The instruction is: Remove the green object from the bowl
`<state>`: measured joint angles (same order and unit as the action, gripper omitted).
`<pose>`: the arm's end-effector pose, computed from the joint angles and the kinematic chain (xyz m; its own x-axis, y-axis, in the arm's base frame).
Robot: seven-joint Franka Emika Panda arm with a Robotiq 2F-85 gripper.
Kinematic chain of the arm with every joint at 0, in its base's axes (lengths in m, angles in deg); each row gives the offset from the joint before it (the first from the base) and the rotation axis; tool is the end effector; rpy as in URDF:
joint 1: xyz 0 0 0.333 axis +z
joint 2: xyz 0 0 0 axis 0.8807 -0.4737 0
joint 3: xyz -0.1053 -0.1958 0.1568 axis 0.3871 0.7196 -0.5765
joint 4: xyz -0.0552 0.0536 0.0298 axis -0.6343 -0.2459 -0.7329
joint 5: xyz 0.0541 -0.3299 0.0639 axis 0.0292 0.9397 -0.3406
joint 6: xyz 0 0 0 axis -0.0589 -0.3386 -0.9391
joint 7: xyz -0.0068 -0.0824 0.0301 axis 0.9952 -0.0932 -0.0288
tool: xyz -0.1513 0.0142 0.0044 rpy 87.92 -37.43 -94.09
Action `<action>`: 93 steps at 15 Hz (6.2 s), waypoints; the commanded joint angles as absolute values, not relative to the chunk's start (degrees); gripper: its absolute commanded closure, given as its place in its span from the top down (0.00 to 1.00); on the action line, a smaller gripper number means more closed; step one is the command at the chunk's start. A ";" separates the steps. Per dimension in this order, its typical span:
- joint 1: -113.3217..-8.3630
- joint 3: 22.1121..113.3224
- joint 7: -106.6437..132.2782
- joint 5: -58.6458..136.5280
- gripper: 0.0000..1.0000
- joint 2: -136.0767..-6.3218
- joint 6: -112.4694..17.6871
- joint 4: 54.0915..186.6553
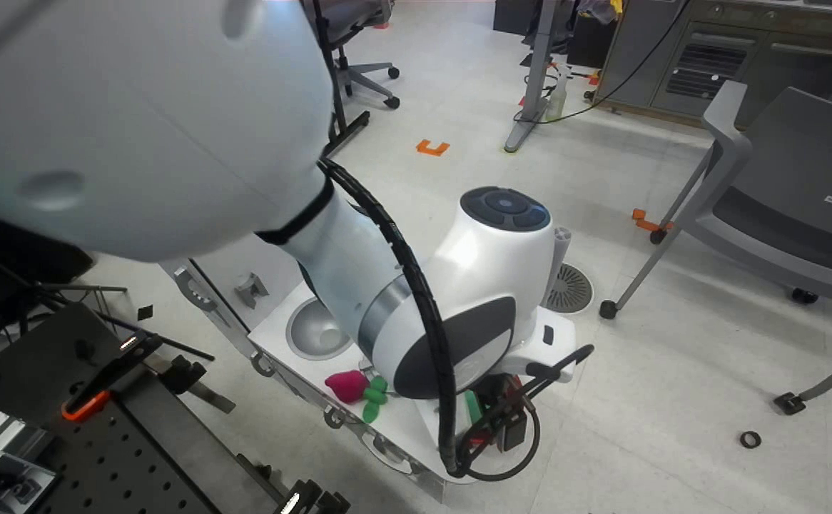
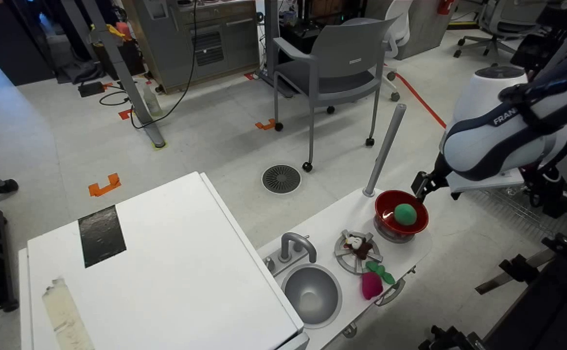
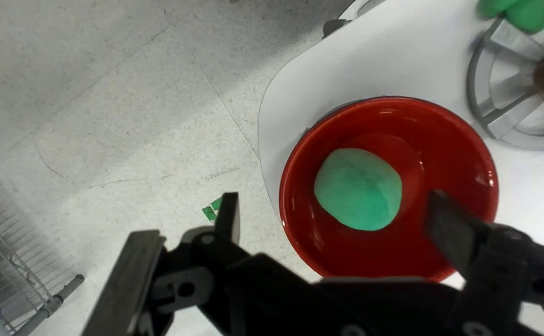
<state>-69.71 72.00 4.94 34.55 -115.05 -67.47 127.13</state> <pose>0.5246 -0.1604 -0.0375 0.8948 -0.4438 -0.0495 -0.4348 -0.8912 0.1293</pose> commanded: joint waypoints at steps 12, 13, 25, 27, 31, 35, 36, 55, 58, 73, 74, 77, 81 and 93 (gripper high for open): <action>-67.05 73.87 -3.40 33.74 1.00 -139.44 -51.82 92.32; -66.87 73.81 -3.64 33.78 1.00 -140.70 -50.96 90.44; -65.85 75.30 -5.88 35.35 0.06 -140.19 -43.22 90.67; -65.86 75.71 -6.01 35.62 0.00 -140.19 -42.20 90.46; -65.67 76.14 -5.47 36.23 0.01 -140.17 -43.15 89.54; -64.95 75.54 -3.44 35.97 0.03 -134.95 -49.23 95.99; -64.53 75.62 -3.05 36.10 0.03 -133.37 -52.37 98.40; -70.03 62.95 13.55 31.16 0.03 -112.55 -79.09 144.12; -68.23 64.59 12.76 31.90 0.03 -116.59 -82.88 142.06; -57.35 72.51 7.45 32.27 0.37 -135.55 -78.13 117.67; -56.72 72.88 7.14 32.58 0.39 -135.55 -76.79 117.31; -55.45 73.12 7.00 33.24 0.58 -134.63 -74.46 117.88; -53.92 73.67 7.05 33.59 0.88 -132.29 -75.97 121.46; -64.16 66.14 11.59 30.46 1.00 -108.32 -79.68 149.82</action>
<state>-56.54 71.57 8.49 32.23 -119.36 -80.81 138.79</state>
